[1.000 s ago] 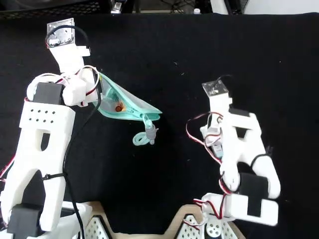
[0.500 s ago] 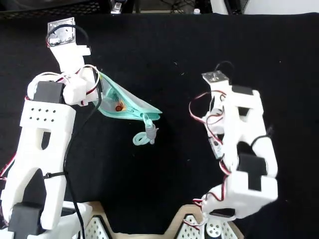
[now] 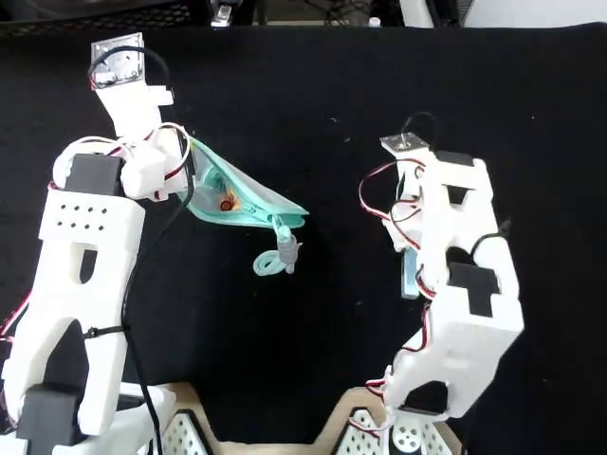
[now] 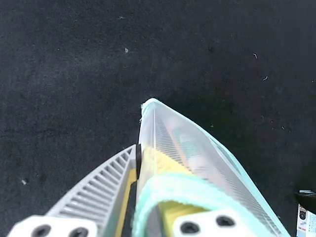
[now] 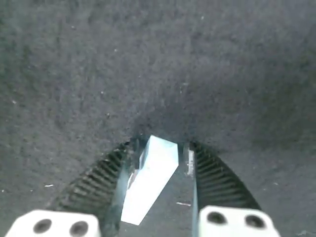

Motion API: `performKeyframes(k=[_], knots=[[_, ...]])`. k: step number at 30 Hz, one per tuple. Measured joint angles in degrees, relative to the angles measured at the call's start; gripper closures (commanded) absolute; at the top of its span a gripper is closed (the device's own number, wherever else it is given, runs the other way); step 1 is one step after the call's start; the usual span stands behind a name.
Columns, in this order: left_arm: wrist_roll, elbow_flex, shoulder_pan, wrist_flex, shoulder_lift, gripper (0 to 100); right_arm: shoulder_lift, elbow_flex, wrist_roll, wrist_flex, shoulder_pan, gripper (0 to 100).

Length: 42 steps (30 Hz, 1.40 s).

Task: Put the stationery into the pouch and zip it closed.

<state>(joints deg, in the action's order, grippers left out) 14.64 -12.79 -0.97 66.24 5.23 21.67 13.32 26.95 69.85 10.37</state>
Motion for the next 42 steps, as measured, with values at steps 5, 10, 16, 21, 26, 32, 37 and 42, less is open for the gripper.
performKeyframes(k=[5,10,16,21,26,32,37,42], knots=[[0.00,0.00,0.00,0.00,0.00,97,0.44,-0.79,0.09,0.35,0.18,98.5],[0.00,0.00,0.00,0.00,0.00,97,-0.09,-1.23,0.09,0.97,0.18,98.6],[0.00,0.00,0.00,0.00,0.00,97,-11.69,3.08,0.18,0.79,-1.32,98.6],[0.00,0.00,0.00,0.00,0.00,97,-34.37,13.19,0.09,0.97,-2.90,98.6],[0.00,0.00,0.00,0.00,0.00,97,-61.71,24.00,0.18,1.32,-8.62,98.6],[0.00,0.00,0.00,0.00,0.00,97,-90.90,25.58,-5.36,-0.35,-20.04,98.6],[0.00,0.00,0.00,0.00,0.00,97,-100.66,24.26,-10.29,-7.47,-30.95,98.6],[0.00,0.00,0.00,0.00,0.00,97,-98.20,20.66,-14.51,-18.46,-40.79,98.6]])
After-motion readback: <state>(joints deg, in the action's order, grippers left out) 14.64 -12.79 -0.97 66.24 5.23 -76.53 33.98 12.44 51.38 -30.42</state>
